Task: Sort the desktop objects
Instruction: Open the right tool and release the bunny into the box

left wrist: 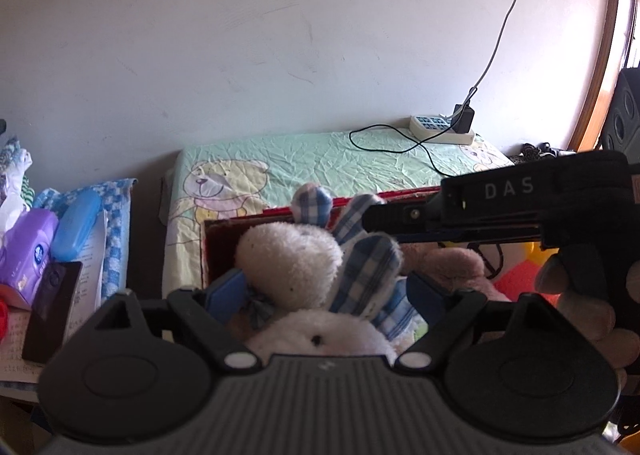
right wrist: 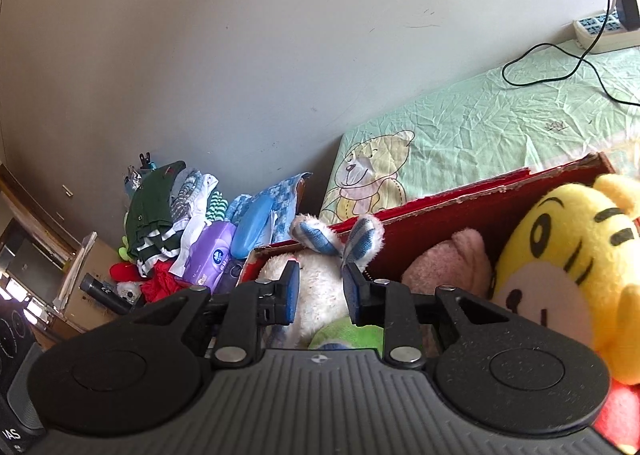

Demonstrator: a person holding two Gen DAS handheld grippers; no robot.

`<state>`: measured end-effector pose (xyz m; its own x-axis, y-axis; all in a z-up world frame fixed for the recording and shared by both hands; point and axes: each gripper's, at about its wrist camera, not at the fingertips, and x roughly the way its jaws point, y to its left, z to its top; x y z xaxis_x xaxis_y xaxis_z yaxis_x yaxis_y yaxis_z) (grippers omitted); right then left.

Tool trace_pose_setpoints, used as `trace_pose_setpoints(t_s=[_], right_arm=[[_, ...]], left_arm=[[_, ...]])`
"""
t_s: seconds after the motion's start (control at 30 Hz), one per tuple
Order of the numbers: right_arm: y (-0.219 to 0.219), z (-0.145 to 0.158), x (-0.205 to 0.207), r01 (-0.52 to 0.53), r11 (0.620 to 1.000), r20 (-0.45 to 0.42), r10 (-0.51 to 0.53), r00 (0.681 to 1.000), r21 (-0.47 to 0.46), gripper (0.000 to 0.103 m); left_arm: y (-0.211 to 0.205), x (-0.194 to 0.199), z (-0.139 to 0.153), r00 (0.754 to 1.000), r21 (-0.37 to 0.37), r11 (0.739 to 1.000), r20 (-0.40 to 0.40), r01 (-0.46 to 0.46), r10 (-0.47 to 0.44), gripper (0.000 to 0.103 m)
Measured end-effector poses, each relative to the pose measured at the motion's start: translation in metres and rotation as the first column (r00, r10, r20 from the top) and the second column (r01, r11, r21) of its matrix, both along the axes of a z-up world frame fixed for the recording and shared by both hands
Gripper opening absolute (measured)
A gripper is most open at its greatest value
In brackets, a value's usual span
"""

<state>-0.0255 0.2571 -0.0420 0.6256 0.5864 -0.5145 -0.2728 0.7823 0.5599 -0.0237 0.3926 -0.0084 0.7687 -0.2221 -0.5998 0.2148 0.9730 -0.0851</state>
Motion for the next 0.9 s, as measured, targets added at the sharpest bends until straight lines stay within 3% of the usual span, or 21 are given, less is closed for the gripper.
trace_pose_setpoints(t_s=[0.43, 0.9], right_arm=[[-0.013, 0.005, -0.049, 0.118, 0.982, 0.048, -0.112, 0.993, -0.149, 0.027], [-0.024, 0.012, -0.075, 0.17, 0.96, 0.07, -0.158, 0.985, -0.224, 0.028]], left_arm=[[-0.027, -0.02, 0.011, 0.995, 0.11, 0.99, -0.034, -0.094, 0.098, 0.092], [-0.038, -0.029, 0.011, 0.96, 0.127, 0.966, -0.137, -0.227, 0.243, 0.097]])
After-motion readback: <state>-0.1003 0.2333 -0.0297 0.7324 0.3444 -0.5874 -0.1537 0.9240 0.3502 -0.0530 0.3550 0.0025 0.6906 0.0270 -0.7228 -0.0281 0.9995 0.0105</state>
